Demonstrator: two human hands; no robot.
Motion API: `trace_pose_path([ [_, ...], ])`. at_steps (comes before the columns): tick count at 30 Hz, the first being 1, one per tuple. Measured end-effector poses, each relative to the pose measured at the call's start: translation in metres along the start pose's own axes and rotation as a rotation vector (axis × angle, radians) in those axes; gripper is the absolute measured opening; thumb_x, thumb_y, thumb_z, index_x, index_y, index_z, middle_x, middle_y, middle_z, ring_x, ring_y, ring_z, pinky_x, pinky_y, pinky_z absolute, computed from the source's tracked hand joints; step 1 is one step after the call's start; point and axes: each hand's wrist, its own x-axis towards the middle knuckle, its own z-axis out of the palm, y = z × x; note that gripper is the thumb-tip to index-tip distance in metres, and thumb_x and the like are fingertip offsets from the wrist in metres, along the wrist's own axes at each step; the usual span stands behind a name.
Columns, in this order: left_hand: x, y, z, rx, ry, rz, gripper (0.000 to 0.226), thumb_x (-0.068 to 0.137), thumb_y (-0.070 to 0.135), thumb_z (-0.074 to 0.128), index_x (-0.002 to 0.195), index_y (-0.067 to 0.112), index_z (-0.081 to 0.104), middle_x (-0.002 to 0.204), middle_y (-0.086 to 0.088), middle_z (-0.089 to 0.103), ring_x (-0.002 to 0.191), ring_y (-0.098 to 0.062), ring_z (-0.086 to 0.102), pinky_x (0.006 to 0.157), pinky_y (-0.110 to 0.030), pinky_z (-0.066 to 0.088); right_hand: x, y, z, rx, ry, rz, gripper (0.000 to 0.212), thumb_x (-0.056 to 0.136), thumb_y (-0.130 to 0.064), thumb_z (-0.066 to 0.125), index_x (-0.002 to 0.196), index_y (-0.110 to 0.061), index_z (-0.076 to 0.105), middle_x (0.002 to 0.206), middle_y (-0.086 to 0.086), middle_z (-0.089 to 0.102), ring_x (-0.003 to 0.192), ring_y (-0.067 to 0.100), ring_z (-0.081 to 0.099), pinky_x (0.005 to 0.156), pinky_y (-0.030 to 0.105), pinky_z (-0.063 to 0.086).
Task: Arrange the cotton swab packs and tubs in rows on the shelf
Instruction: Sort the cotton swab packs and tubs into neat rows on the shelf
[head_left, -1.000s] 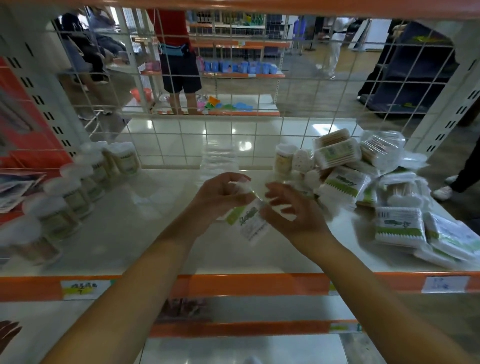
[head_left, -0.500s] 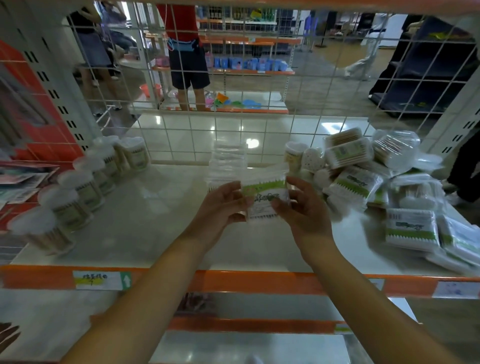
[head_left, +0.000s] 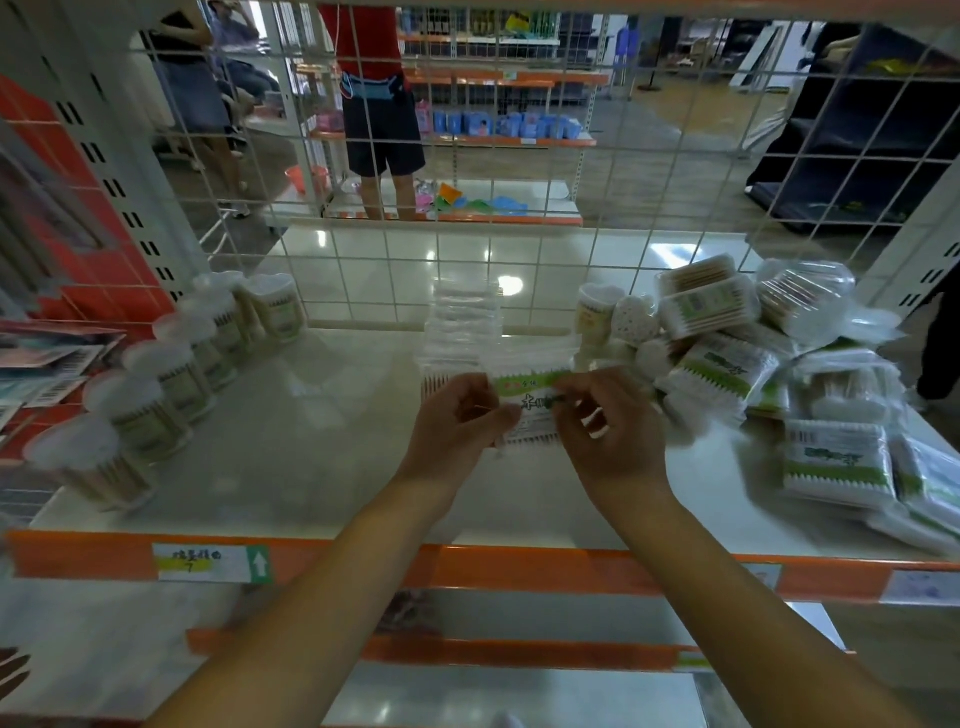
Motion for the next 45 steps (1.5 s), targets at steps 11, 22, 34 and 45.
trace_pose_path([
  [11, -0.022, 0.0, 0.02, 0.416, 0.163, 0.461, 0.032, 0.07, 0.018, 0.066, 0.078, 0.033, 0.039, 0.078, 0.007, 0.05, 0.071, -0.001, 0.049, 0.059, -0.009, 0.039, 0.01, -0.042, -0.019, 0.173, -0.189, 0.236, 0.032, 0.07, -0.067, 0.057, 0.076, -0.036, 0.057, 0.08, -0.022, 0.059, 0.072, -0.013, 0.058, 0.06, 0.005, 0.043],
  [22, -0.025, -0.008, 0.0, 0.601, 0.098, 0.669, 0.022, 0.074, 0.035, 0.06, 0.09, 0.028, 0.047, 0.089, 0.017, 0.048, 0.089, 0.005, 0.046, 0.074, -0.007, 0.038, 0.014, -0.046, -0.019, 0.261, -0.368, 0.22, 0.035, 0.047, -0.062, 0.068, 0.077, -0.046, 0.059, 0.077, -0.031, 0.063, 0.073, -0.007, 0.06, 0.058, 0.007, 0.042],
  [34, -0.005, -0.006, -0.075, 1.202, -0.029, 0.589, 0.027, 0.079, 0.028, 0.052, 0.088, 0.008, 0.068, 0.085, -0.004, 0.065, 0.078, -0.026, 0.061, 0.062, -0.033, 0.051, 0.029, -0.011, 0.032, 0.199, -0.315, 0.125, 0.03, 0.074, -0.009, 0.074, 0.103, -0.012, 0.066, 0.083, -0.016, 0.063, 0.071, -0.002, 0.06, 0.065, 0.011, 0.047],
  [45, 0.002, -0.026, -0.088, 1.204, -0.006, 0.272, 0.025, 0.089, 0.022, 0.057, 0.11, 0.011, 0.063, 0.111, -0.004, 0.06, 0.107, -0.023, 0.05, 0.086, -0.034, 0.043, 0.025, 0.014, 0.076, -0.083, -0.264, 0.034, 0.035, 0.076, -0.019, 0.074, 0.11, -0.013, 0.067, 0.096, 0.001, 0.049, 0.086, 0.012, 0.047, 0.071, 0.023, 0.04],
])
